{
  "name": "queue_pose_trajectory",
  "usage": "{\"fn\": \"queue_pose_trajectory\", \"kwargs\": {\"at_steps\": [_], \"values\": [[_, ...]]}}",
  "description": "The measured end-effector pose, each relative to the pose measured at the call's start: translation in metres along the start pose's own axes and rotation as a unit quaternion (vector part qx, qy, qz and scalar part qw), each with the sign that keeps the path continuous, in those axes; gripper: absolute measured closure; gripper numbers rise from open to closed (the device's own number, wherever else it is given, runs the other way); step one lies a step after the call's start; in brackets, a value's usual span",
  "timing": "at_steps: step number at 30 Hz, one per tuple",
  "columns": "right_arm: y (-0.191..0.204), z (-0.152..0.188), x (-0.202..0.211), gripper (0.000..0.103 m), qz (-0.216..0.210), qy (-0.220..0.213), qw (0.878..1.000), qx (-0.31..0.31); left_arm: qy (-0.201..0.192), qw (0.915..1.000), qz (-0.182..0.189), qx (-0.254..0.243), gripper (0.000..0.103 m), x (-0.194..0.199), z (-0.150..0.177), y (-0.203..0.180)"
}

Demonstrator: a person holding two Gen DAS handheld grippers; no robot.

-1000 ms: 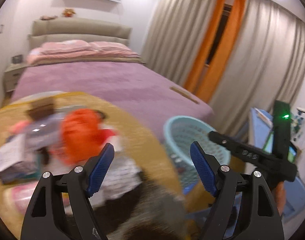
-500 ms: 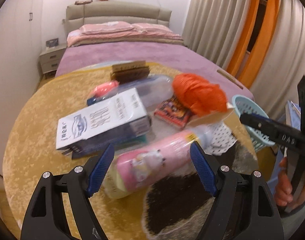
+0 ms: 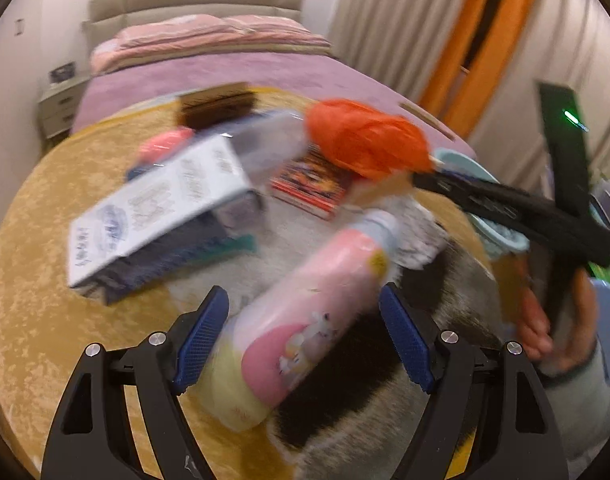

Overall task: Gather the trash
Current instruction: 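Return both tools to the table and grasp the pink bottle with the left tool, then grasp the red-white paper cup with the right tool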

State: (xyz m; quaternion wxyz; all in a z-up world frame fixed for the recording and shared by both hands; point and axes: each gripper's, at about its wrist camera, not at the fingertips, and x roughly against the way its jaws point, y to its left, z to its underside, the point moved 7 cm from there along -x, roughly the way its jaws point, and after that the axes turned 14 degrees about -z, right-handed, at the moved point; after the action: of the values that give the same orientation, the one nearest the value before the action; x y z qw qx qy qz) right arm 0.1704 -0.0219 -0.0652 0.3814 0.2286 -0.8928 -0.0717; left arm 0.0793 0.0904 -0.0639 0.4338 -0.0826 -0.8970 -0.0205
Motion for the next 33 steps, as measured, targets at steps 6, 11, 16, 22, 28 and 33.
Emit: {"fn": "queue_pose_trajectory", "kwargs": {"at_steps": [6, 11, 16, 22, 28, 33], "values": [[-0.015, -0.004, -0.009, 0.084, 0.000, 0.002, 1.000, -0.016, 0.035, 0.9979, -0.036, -0.042, 0.027, -0.016, 0.009, -0.029], [-0.024, -0.005, -0.012, 0.089, -0.004, 0.001, 1.000, -0.023, 0.052, 0.9949, -0.067, -0.055, 0.030, -0.036, 0.014, -0.042], [-0.026, -0.010, 0.000, 0.097, -0.012, -0.023, 0.999, -0.020, 0.047, 0.9947, -0.080, -0.045, 0.050, -0.038, 0.013, -0.043], [-0.023, -0.020, 0.025, 0.099, -0.026, -0.061, 0.998, -0.012, 0.038, 0.9968, -0.070, -0.013, 0.055, -0.030, 0.016, -0.042], [-0.025, -0.023, 0.040, 0.101, -0.027, -0.074, 0.997, -0.011, 0.028, 0.9986, -0.046, 0.004, 0.056, -0.015, 0.017, -0.046], [-0.031, -0.023, 0.044, 0.102, -0.030, -0.074, 0.997, -0.014, 0.021, 0.9995, -0.006, 0.024, 0.056, -0.004, 0.011, -0.049]]}}
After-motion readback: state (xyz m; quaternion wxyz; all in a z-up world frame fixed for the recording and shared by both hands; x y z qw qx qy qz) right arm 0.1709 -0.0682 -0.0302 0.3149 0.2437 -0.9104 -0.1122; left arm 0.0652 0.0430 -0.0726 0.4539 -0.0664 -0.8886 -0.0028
